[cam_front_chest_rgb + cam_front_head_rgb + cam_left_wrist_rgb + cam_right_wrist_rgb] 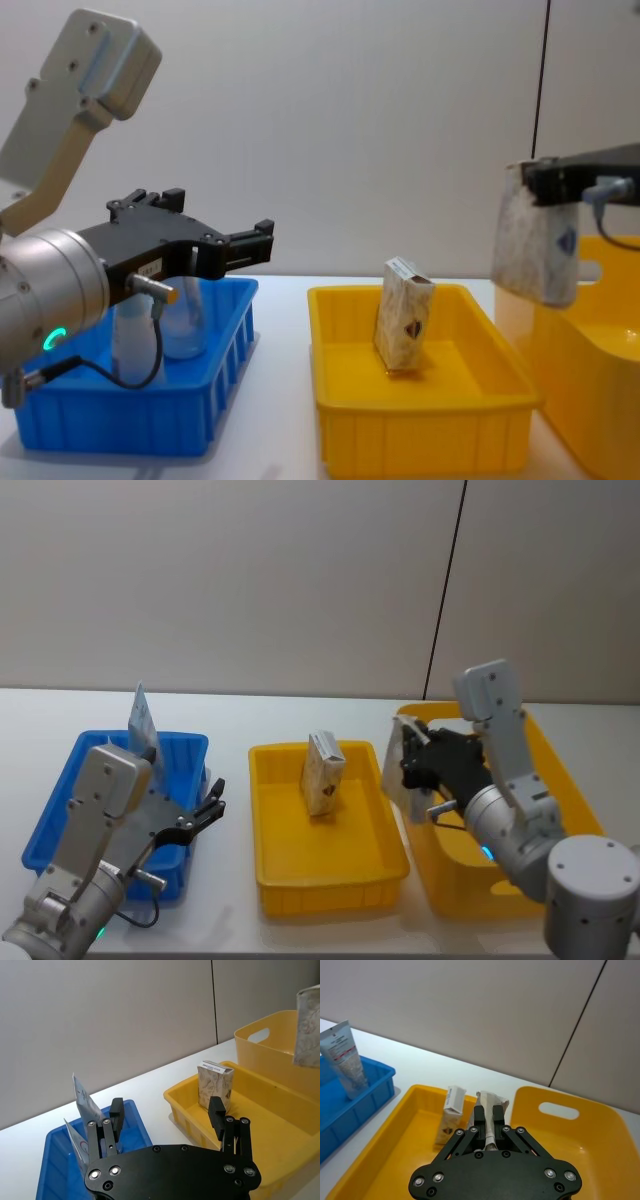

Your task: Bimanual collaborative sorting of washing and personal care products

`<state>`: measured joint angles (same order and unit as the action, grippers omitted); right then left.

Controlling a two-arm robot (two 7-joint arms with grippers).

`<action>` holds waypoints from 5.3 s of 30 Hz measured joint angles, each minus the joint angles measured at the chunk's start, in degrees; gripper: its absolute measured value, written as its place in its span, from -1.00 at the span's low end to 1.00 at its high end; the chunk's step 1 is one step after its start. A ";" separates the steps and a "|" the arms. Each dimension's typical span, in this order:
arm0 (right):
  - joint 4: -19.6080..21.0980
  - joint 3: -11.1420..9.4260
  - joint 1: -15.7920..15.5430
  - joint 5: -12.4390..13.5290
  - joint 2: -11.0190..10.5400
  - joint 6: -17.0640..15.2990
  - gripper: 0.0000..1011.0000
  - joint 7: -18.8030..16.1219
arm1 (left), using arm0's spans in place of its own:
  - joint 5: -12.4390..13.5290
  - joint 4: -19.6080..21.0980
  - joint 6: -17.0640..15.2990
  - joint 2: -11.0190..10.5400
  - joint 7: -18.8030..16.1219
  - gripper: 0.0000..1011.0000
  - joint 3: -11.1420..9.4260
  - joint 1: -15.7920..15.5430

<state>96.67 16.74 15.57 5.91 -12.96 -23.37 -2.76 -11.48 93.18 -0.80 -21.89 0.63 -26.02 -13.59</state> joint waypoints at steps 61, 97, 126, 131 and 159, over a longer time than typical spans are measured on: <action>12.30 -17.65 -14.82 -2.95 -3.62 -2.98 -0.86 5.76 | 0.00 0.00 0.00 0.00 0.00 0.98 0.00 0.00; 1.05 -19.05 -8.07 -1.65 -3.81 2.24 0.46 0.03 | 0.00 0.00 0.00 0.00 0.00 0.98 0.00 0.00; 7.53 -15.53 -11.14 -2.59 -0.40 1.40 0.98 -1.78 | 0.00 0.00 0.00 0.00 0.00 0.98 0.00 0.00; 8.31 -14.42 -11.44 -2.29 0.10 1.41 0.98 -3.16 | 0.00 0.00 0.00 0.00 0.00 0.98 0.00 0.00; 9.20 -12.02 -11.81 -1.47 1.32 2.51 0.98 -6.37 | 0.73 0.25 0.01 -0.08 -0.46 0.98 0.22 0.36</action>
<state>105.86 4.72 3.77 4.44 -11.64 -20.86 -9.12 -10.75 93.42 -0.79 -21.97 0.17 -25.81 -13.23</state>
